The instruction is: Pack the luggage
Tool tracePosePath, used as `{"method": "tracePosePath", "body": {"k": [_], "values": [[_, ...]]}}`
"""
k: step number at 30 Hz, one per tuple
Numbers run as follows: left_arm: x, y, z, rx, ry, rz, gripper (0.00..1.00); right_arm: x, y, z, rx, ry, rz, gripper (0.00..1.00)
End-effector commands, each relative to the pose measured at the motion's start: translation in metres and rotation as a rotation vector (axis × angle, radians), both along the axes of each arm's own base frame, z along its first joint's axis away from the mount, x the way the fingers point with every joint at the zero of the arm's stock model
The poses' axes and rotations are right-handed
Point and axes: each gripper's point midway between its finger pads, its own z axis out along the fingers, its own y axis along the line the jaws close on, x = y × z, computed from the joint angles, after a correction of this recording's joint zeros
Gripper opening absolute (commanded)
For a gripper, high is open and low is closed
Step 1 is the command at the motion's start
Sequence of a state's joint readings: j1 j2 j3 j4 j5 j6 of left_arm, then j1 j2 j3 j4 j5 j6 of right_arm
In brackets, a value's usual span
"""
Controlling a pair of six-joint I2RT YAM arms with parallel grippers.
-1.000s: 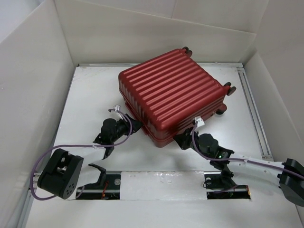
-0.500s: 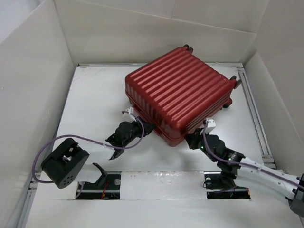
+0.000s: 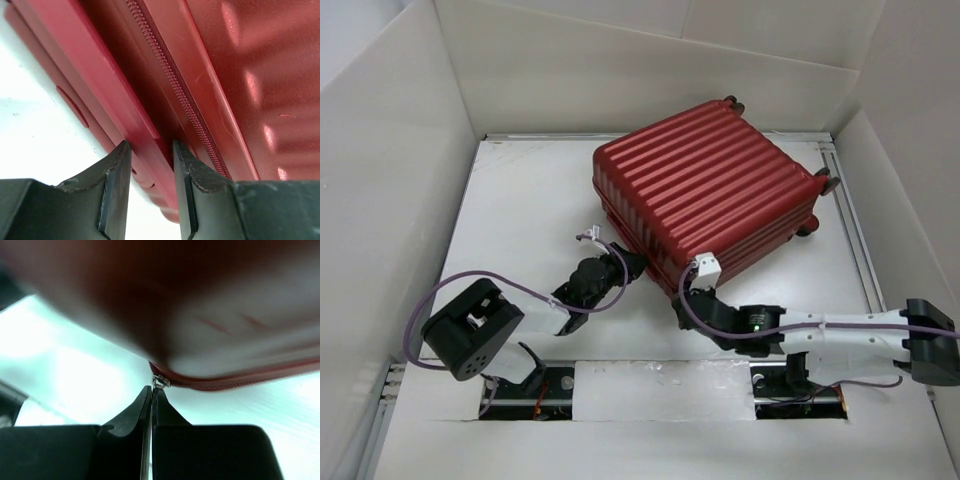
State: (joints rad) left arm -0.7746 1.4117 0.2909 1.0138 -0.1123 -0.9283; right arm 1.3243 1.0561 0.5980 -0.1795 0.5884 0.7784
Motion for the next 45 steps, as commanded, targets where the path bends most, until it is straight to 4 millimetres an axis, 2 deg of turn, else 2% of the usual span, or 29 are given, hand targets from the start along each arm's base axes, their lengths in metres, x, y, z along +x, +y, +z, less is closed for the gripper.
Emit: {"method": "tracePosePath", "body": {"k": [1, 2, 4, 7, 9, 11, 14, 16, 18, 19, 20, 22, 23, 24, 25, 27, 29, 30, 32, 33, 37, 38, 39, 40, 41, 42, 43, 44, 45], "values": [[-0.077, -0.081, 0.046, -0.144, -0.067, -0.457, 0.0, -0.106, 0.116, 0.097, 0.385, 0.155, 0.497, 0.0], [-0.077, -0.081, 0.049, -0.158, -0.065, -0.456, 0.0, -0.098, 0.124, 0.087, 0.367, 0.17, 0.443, 0.0], [-0.08, -0.081, 0.05, -0.173, -0.065, -0.453, 0.0, -0.067, 0.129, 0.091, 0.384, 0.119, 0.261, 0.0], [-0.083, -0.072, 0.043, -0.17, -0.052, -0.431, 0.0, -0.031, 0.122, 0.078, 0.388, 0.056, 0.007, 0.0], [-0.085, -0.069, 0.038, -0.17, -0.038, -0.429, 0.0, -0.021, 0.118, 0.076, 0.387, 0.03, -0.053, 0.0], [-0.087, -0.066, 0.044, -0.185, -0.056, -0.43, 0.0, -0.019, 0.118, 0.082, 0.39, 0.014, -0.059, 0.06], [-0.088, -0.059, 0.04, -0.167, -0.054, -0.41, 0.0, -0.02, 0.122, 0.089, 0.388, 0.003, -0.036, 0.37], [-0.087, -0.056, 0.039, -0.15, -0.054, -0.399, 0.0, -0.026, 0.131, 0.107, 0.392, -0.008, 0.025, 0.6], [-0.085, -0.052, 0.038, -0.127, -0.052, -0.38, 0.0, -0.04, 0.138, 0.11, 0.371, 0.035, 0.111, 0.66], [-0.086, -0.05, 0.037, -0.12, -0.045, -0.379, 0.0, -0.049, 0.136, 0.115, 0.374, 0.044, 0.137, 1.0], [-0.086, -0.044, 0.034, -0.077, -0.05, -0.367, 0.05, -0.056, 0.13, 0.108, 0.332, 0.053, 0.151, 1.0], [-0.079, -0.036, 0.036, -0.032, -0.063, -0.321, 0.18, -0.062, 0.119, 0.111, 0.308, 0.064, 0.133, 1.0], [-0.079, -0.03, 0.05, -0.041, -0.097, -0.304, 0.24, -0.066, 0.109, 0.114, 0.315, 0.089, 0.11, 1.0], [-0.076, -0.021, 0.043, 0.005, -0.082, -0.267, 0.3, -0.07, 0.097, 0.109, 0.266, 0.09, 0.099, 1.0], [-0.075, -0.016, 0.046, 0.026, -0.102, -0.256, 0.39, -0.062, 0.085, 0.111, 0.256, 0.07, 0.05, 1.0], [-0.08, -0.005, 0.055, 0.035, -0.13, -0.249, 0.41, -0.059, 0.065, 0.127, 0.292, 0.067, 0.004, 1.0], [-0.082, 0.004, 0.054, 0.063, -0.144, -0.228, 0.38, -0.048, 0.04, 0.13, 0.264, 0.021, -0.052, 0.98], [-0.082, 0.008, 0.053, 0.079, -0.146, -0.22, 0.38, -0.043, 0.026, 0.144, 0.304, 0.009, -0.079, 0.93], [-0.086, 0.014, 0.057, 0.083, -0.167, -0.223, 0.37, -0.031, 0.0, 0.15, 0.282, -0.047, -0.145, 0.86], [-0.087, 0.017, 0.052, 0.108, -0.179, -0.229, 0.37, -0.028, -0.011, 0.159, 0.305, -0.059, -0.163, 0.74], [-0.096, 0.012, 0.053, 0.137, -0.231, -0.312, 0.38, 0.015, -0.047, 0.18, 0.259, -0.153, -0.284, 0.43], [-0.102, 0.004, 0.059, 0.128, -0.256, -0.361, 0.38, 0.039, -0.065, 0.182, 0.203, -0.203, -0.349, 0.43], [-0.107, 0.0, 0.057, 0.141, -0.269, -0.39, 0.38, 0.05, -0.069, 0.183, 0.186, -0.213, -0.356, 0.42], [-0.108, -0.007, 0.069, 0.138, -0.302, -0.408, 0.38, 0.062, -0.076, 0.186, 0.166, -0.23, -0.371, 0.36], [-0.121, -0.018, 0.063, 0.168, -0.306, -0.467, 0.38, 0.077, -0.08, 0.181, 0.087, -0.253, -0.362, 0.3], [-0.122, -0.023, 0.063, 0.209, -0.338, -0.469, 0.4, 0.104, -0.097, 0.187, 0.096, -0.271, -0.43, 0.26], [-0.127, -0.03, 0.063, 0.233, -0.347, -0.483, 0.4, 0.11, -0.089, 0.185, 0.105, -0.251, -0.36, 0.23], [-0.131, -0.04, 0.076, 0.232, -0.372, -0.485, 0.4, 0.121, -0.089, 0.183, 0.089, -0.247, -0.358, 0.15], [-0.143, -0.049, 0.061, 0.294, -0.354, -0.493, 0.41, 0.135, -0.099, 0.183, 0.075, -0.258, -0.385, 0.14]]}}
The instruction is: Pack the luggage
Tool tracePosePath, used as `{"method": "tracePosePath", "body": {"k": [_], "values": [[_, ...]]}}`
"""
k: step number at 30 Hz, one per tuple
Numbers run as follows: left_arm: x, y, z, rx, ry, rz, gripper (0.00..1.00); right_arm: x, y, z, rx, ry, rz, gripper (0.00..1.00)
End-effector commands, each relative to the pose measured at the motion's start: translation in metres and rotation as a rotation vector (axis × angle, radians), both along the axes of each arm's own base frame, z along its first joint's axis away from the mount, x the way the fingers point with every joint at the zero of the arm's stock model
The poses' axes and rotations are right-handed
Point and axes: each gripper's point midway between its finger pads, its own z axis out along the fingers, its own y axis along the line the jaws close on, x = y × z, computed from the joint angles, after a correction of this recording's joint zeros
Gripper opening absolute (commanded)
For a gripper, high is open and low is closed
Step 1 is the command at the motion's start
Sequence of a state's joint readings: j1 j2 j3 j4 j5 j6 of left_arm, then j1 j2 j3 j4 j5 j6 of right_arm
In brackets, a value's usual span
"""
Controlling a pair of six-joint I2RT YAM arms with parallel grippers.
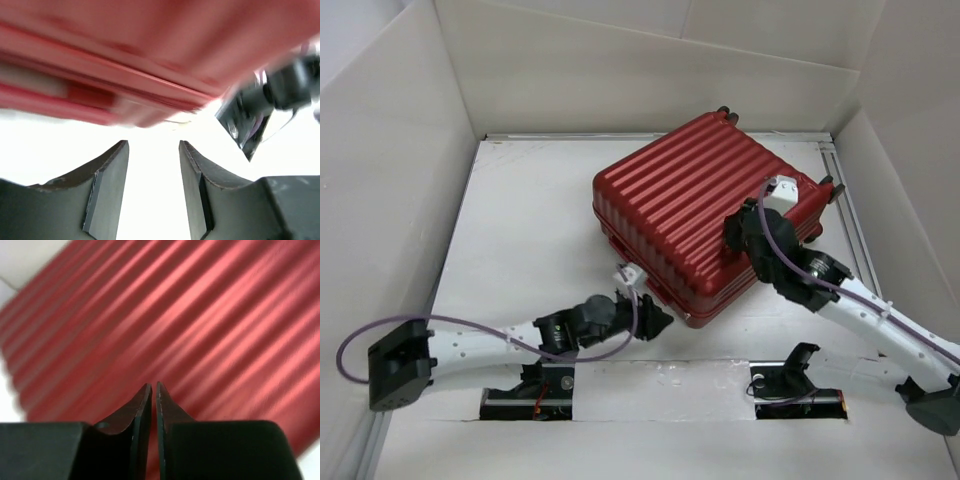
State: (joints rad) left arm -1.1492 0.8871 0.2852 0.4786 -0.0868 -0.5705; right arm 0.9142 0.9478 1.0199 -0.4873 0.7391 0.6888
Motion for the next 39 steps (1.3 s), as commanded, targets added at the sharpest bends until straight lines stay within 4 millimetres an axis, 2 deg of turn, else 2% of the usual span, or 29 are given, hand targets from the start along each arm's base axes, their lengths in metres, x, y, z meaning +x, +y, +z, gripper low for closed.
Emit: {"method": "tracePosePath", "body": {"k": [1, 2, 3, 4, 7, 10, 11, 12, 13, 15, 21, 22, 27, 30, 32, 33, 35, 37, 39], "values": [[-0.013, -0.029, 0.025, 0.032, -0.122, -0.024, 0.41, 0.025, 0.012, 0.021, -0.039, -0.055, 0.137, 0.14], [-0.015, -0.035, 0.028, 0.043, -0.128, -0.018, 0.41, 0.03, 0.011, 0.021, -0.051, -0.05, 0.142, 0.14], [-0.022, -0.041, 0.017, 0.081, -0.125, -0.033, 0.41, 0.037, 0.015, 0.011, -0.069, -0.03, 0.154, 0.14], [-0.021, -0.041, 0.011, 0.096, -0.118, -0.011, 0.41, 0.042, 0.014, 0.011, -0.077, -0.024, 0.16, 0.11], [-0.019, -0.048, 0.005, 0.111, -0.112, 0.004, 0.46, 0.047, 0.029, 0.002, -0.087, 0.001, 0.207, 0.08], [-0.01, -0.055, 0.006, 0.132, -0.14, 0.04, 0.48, 0.047, 0.035, -0.008, -0.085, 0.013, 0.232, 0.08], [-0.007, -0.056, 0.006, 0.138, -0.143, 0.053, 0.49, 0.048, 0.039, -0.004, -0.07, -0.003, 0.244, 0.08], [-0.004, -0.059, 0.009, 0.144, -0.159, 0.059, 0.49, 0.046, 0.04, -0.011, -0.075, 0.011, 0.255, 0.08], [-0.003, -0.059, 0.001, 0.168, -0.159, 0.067, 0.49, 0.048, 0.038, -0.013, -0.071, 0.011, 0.253, 0.08], [0.006, -0.057, 0.004, 0.172, -0.172, 0.118, 0.49, 0.048, 0.04, -0.015, -0.067, 0.013, 0.265, 0.08], [0.007, -0.063, 0.013, 0.139, -0.183, 0.116, 0.5, 0.048, 0.041, -0.025, -0.077, 0.028, 0.265, 0.07], [0.007, -0.064, 0.009, 0.151, -0.182, 0.115, 0.48, 0.048, 0.04, -0.03, -0.082, 0.036, 0.265, 0.07], [0.008, -0.07, 0.017, 0.133, -0.199, 0.113, 0.35, 0.046, 0.042, -0.037, -0.068, 0.049, 0.268, 0.07], [0.001, -0.074, 0.019, 0.117, -0.197, 0.082, 0.35, 0.044, 0.04, -0.042, -0.073, 0.057, 0.268, 0.07], [-0.011, -0.078, 0.023, 0.103, -0.2, 0.051, 0.39, 0.044, 0.04, -0.042, -0.073, 0.057, 0.268, 0.07], [-0.015, -0.077, 0.019, 0.111, -0.2, 0.041, 0.42, 0.044, 0.04, -0.042, -0.073, 0.057, 0.268, 0.07], [-0.023, -0.077, 0.024, 0.094, -0.202, 0.022, 0.51, 0.044, 0.04, -0.042, -0.073, 0.057, 0.268, 0.07], [-0.023, -0.071, 0.02, 0.1, -0.202, 0.022, 0.56, 0.044, 0.04, -0.042, -0.073, 0.057, 0.268, 0.07], [-0.024, -0.068, 0.026, 0.073, -0.194, 0.027, 0.59, 0.044, 0.04, -0.042, -0.073, 0.057, 0.268, 0.07]]}}
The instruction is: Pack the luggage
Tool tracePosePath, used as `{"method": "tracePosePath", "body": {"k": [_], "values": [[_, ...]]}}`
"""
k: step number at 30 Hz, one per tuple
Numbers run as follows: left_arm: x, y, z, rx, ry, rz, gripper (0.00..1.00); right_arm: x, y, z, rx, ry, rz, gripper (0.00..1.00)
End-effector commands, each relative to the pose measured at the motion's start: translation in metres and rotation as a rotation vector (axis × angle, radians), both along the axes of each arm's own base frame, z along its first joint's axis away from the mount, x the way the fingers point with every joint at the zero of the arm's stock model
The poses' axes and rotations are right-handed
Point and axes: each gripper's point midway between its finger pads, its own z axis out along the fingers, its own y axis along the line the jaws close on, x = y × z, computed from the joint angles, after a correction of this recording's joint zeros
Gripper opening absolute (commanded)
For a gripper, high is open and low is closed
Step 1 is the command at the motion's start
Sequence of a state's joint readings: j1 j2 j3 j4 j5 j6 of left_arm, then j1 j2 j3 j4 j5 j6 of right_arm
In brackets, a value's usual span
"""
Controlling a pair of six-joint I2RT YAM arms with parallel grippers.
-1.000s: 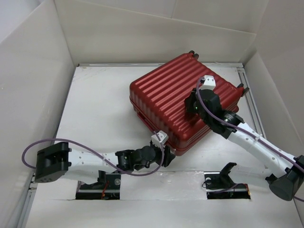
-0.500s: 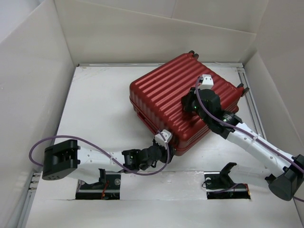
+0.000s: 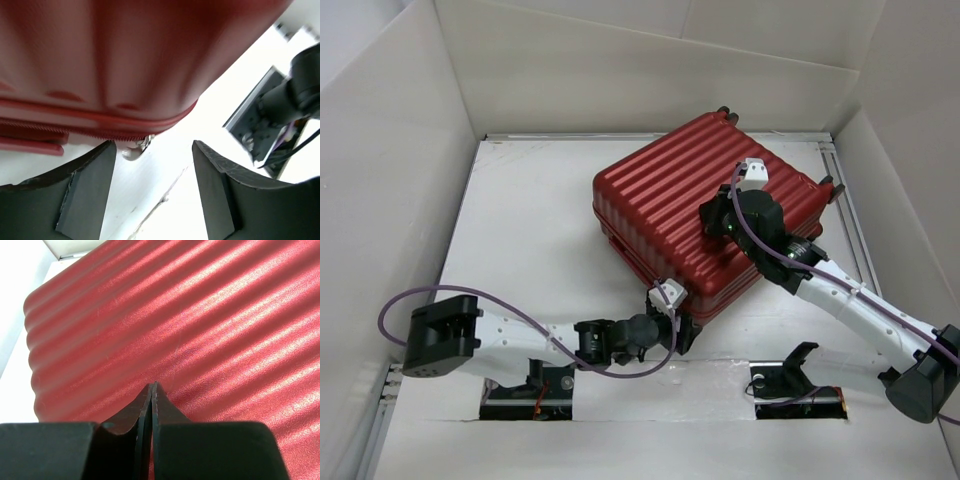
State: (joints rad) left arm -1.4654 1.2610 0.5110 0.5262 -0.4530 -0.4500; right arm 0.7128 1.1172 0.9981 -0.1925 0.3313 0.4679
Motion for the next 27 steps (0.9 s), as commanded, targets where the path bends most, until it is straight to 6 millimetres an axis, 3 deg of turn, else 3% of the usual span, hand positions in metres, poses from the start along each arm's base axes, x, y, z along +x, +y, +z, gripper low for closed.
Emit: {"method": "tracePosePath", "body": {"k": [1, 5, 9, 15, 20, 24, 27], "values": [[0.003, -0.003, 0.034, -0.117, -0.017, 0.016, 0.59, -0.008, -0.001, -0.024, -0.042, 0.064, 0.03, 0.07], [0.01, -0.003, 0.04, -0.1, -0.048, 0.048, 0.6, -0.01, 0.002, -0.024, -0.042, 0.064, 0.039, 0.07], [0.023, -0.006, 0.033, -0.035, -0.07, 0.125, 0.6, -0.013, 0.005, -0.024, -0.042, 0.063, 0.05, 0.07], [0.024, -0.008, 0.026, 0.008, -0.077, 0.12, 0.49, -0.013, 0.005, -0.024, -0.042, 0.063, 0.05, 0.07], [0.025, -0.01, 0.017, 0.029, -0.079, 0.128, 0.28, -0.013, 0.005, -0.024, -0.042, 0.063, 0.05, 0.07], [0.023, -0.014, 0.017, 0.034, -0.079, 0.105, 0.27, -0.014, 0.004, -0.021, -0.036, 0.056, 0.05, 0.07], [0.022, -0.01, 0.007, 0.052, -0.078, 0.104, 0.18, -0.012, 0.002, -0.021, -0.036, 0.057, 0.041, 0.07]]}}
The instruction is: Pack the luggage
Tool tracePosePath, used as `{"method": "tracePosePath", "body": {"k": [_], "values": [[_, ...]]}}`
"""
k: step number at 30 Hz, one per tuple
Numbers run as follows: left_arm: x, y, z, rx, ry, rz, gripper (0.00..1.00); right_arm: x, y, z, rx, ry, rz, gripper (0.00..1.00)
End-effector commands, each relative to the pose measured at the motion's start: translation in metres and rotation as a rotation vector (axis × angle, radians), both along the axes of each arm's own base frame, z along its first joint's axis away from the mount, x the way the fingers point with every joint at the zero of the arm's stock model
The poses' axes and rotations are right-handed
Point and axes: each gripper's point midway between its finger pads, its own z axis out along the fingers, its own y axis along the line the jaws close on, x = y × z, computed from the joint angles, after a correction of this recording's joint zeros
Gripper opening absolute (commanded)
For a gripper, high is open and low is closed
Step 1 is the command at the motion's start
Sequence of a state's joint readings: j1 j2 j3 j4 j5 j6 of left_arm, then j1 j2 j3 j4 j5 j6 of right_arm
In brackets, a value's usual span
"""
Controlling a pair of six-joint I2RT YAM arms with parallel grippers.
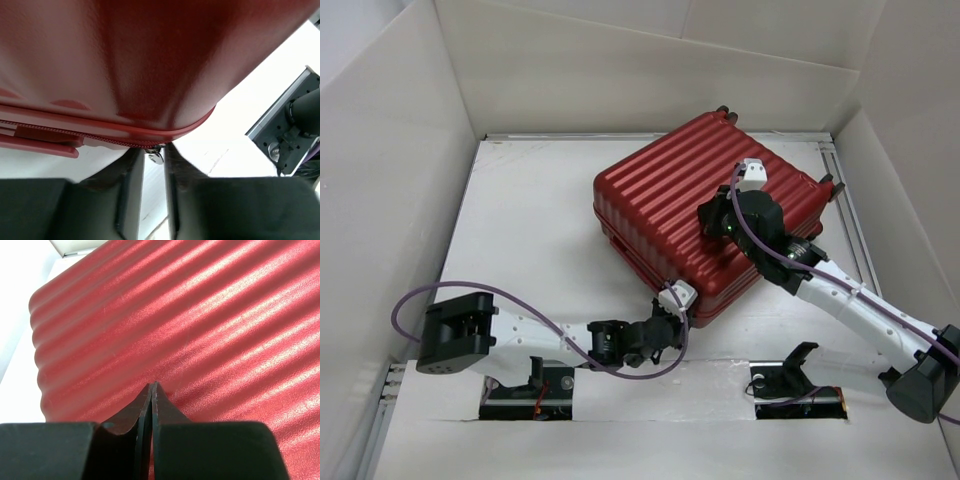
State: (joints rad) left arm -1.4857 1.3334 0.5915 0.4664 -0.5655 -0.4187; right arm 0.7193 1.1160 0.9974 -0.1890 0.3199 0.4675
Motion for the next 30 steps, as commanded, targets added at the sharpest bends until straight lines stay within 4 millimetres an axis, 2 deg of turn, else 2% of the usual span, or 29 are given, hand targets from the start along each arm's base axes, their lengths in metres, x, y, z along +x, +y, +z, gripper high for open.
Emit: {"method": "tracePosePath", "body": {"k": [1, 2, 4, 7, 9, 10, 11, 12, 13, 14, 17, 20, 23, 25, 27, 28, 29, 30], "values": [[0.013, -0.004, 0.008, -0.021, -0.026, 0.046, 0.14, -0.009, -0.002, -0.021, -0.041, 0.057, 0.023, 0.07], [0.014, -0.003, 0.008, -0.021, -0.03, 0.055, 0.06, -0.01, -0.001, -0.021, -0.039, 0.059, 0.032, 0.07], [0.02, 0.0, 0.012, -0.013, -0.052, 0.09, 0.0, -0.008, -0.004, -0.021, -0.039, 0.059, 0.021, 0.07], [0.027, 0.012, 0.009, 0.021, -0.066, 0.144, 0.0, -0.007, -0.01, -0.029, -0.059, 0.071, 0.012, 0.06], [0.033, 0.023, 0.01, 0.03, -0.081, 0.196, 0.0, -0.008, -0.016, -0.042, -0.082, 0.1, -0.001, 0.04], [0.037, 0.031, 0.005, 0.033, -0.073, 0.213, 0.0, -0.008, -0.023, -0.045, -0.087, 0.108, -0.014, 0.02], [0.046, 0.041, 0.01, 0.017, -0.071, 0.251, 0.0, -0.007, -0.029, -0.047, -0.087, 0.11, -0.03, 0.02], [0.05, 0.048, 0.011, 0.003, -0.064, 0.27, 0.0, -0.01, -0.032, -0.057, -0.1, 0.125, -0.03, 0.02], [0.053, 0.058, 0.005, 0.014, -0.064, 0.283, 0.0, -0.01, -0.036, -0.054, -0.082, 0.112, -0.035, 0.02], [0.059, 0.067, 0.012, -0.016, -0.058, 0.312, 0.0, -0.009, -0.043, -0.057, -0.083, 0.115, -0.053, 0.02], [0.072, 0.09, 0.016, -0.026, -0.064, 0.373, 0.0, -0.015, -0.053, -0.07, -0.086, 0.138, -0.056, 0.02], [0.079, 0.103, 0.022, -0.033, -0.076, 0.427, 0.0, -0.019, -0.061, -0.088, -0.097, 0.171, -0.062, 0.01], [0.084, 0.119, 0.023, -0.013, -0.089, 0.509, 0.0, -0.019, -0.069, -0.09, -0.095, 0.165, -0.072, 0.01], [0.098, 0.142, 0.017, 0.039, -0.095, 0.606, 0.0, -0.021, -0.073, -0.093, -0.099, 0.172, -0.082, 0.01], [0.111, 0.156, 0.009, 0.053, -0.068, 0.652, 0.0, -0.021, -0.077, -0.094, -0.098, 0.173, -0.092, 0.01], [0.13, 0.172, 0.019, -0.024, -0.054, 0.717, 0.0, -0.023, -0.078, -0.097, -0.099, 0.174, -0.092, 0.01], [0.134, 0.17, 0.017, -0.067, -0.015, 0.682, 0.0, -0.024, -0.08, -0.098, -0.1, 0.184, -0.093, 0.01], [0.14, 0.179, 0.013, -0.086, 0.001, 0.694, 0.0, -0.024, -0.084, -0.099, -0.098, 0.184, -0.102, 0.01]]}}
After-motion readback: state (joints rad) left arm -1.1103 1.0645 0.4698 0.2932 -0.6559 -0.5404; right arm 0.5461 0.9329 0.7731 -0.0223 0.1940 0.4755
